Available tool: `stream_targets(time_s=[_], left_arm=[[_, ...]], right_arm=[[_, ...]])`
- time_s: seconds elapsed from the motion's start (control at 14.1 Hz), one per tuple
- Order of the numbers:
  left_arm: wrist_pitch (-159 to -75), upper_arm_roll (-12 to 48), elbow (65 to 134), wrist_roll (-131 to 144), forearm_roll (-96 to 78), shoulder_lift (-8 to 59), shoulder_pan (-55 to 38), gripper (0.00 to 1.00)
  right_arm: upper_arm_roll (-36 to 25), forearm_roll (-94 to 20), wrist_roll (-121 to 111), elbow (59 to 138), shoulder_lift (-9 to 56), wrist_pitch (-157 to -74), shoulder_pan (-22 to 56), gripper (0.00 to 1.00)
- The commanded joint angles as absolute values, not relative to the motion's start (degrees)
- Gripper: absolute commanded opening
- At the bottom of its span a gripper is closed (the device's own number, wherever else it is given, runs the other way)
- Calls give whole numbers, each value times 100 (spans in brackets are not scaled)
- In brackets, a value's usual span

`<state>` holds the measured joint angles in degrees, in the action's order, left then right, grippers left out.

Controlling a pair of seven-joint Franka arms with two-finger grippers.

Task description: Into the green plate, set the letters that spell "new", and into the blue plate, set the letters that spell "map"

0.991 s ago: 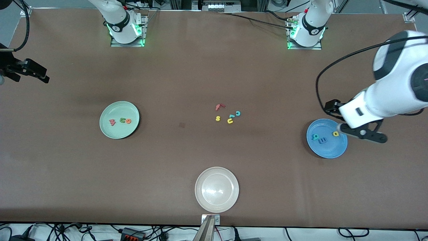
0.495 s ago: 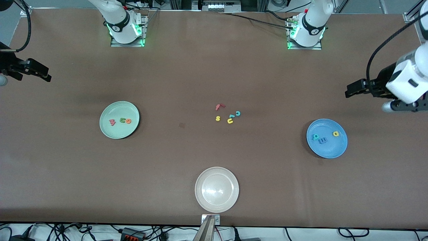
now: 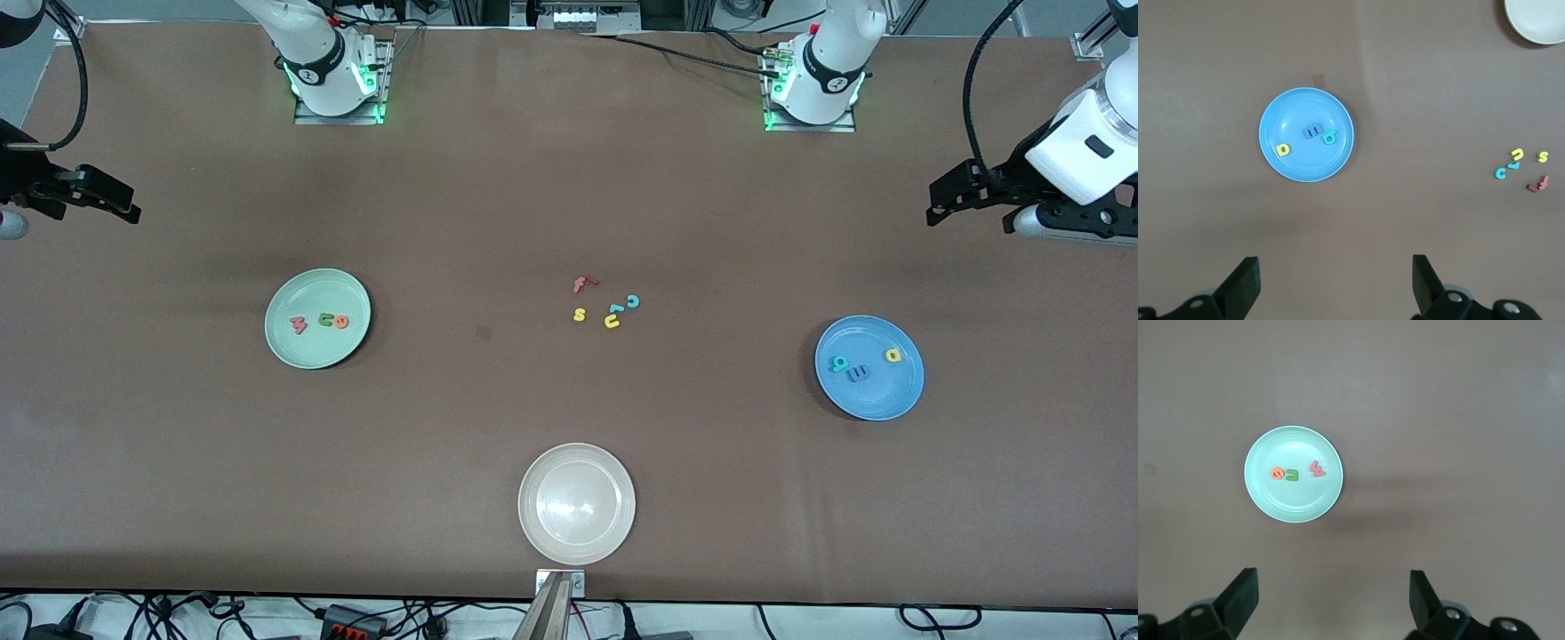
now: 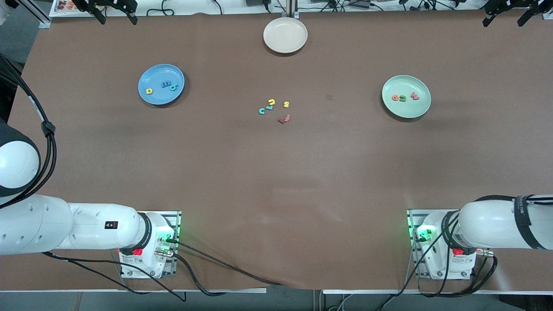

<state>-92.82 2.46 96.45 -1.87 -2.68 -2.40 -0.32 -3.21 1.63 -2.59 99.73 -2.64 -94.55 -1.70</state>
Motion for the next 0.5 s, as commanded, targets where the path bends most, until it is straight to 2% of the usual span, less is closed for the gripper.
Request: stream_targets(time_s=[0.0, 0.42], left_arm=[[-9360, 193, 9809, -81, -149, -405, -141, 100], [-9343, 422, 9642, 149, -114, -290, -202, 100]], right_arm=[[-290, 185, -325, 9940, -299, -9404, -237, 100], [-290, 158, -325, 9940, -290, -9457, -237, 100]])
